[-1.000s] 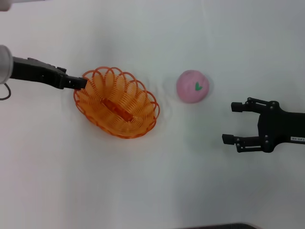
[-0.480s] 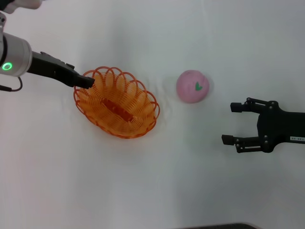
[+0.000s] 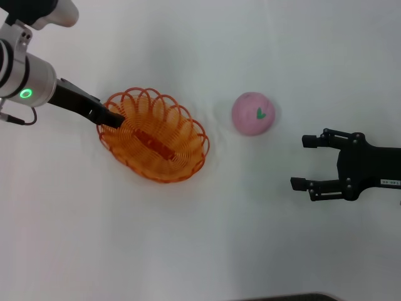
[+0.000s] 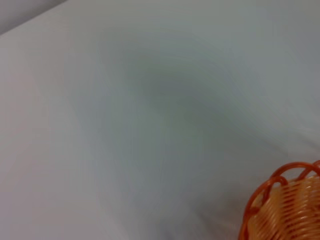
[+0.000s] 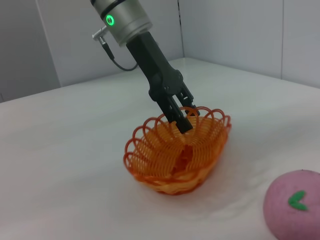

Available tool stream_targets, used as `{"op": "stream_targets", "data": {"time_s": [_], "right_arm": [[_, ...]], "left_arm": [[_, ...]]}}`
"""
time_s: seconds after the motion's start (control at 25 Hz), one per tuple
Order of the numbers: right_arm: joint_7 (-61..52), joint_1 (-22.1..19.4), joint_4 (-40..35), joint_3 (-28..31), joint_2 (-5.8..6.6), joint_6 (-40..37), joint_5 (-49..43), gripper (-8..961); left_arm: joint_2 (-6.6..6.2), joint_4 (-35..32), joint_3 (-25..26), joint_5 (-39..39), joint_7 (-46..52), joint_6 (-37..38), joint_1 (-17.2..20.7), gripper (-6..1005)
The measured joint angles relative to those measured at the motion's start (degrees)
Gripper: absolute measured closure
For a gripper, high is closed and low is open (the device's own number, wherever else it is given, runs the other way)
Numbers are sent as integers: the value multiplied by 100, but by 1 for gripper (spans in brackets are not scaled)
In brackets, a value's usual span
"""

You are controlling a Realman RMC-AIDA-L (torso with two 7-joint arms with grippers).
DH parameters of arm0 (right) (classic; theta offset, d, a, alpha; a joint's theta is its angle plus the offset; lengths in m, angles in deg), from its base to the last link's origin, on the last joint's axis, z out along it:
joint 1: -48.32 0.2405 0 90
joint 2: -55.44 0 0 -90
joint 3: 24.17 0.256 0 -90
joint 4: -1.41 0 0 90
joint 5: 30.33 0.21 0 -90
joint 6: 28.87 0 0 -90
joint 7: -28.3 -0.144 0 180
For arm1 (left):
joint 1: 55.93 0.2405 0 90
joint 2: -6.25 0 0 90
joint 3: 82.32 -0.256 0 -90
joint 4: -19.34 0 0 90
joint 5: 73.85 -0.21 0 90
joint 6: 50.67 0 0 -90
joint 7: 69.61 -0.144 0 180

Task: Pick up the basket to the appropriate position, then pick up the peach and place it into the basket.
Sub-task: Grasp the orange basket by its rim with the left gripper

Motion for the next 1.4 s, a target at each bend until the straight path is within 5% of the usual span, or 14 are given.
{"op": "stream_targets", "data": {"time_s": [0.28,1.08,1.4], "right_arm": [[0,12,0,0,-7,1,-5,7],[0,10,-1,12,-6,45,-4,7],[-3,16,-7,-1,-7,53,-4,7]], "left_arm": [[10,45,-10,-36,3,-49,-22,316],[19,-309,-29,-39,477,396,-23,825],[-79,-502,753,12,1177,1215,-129,876]]}}
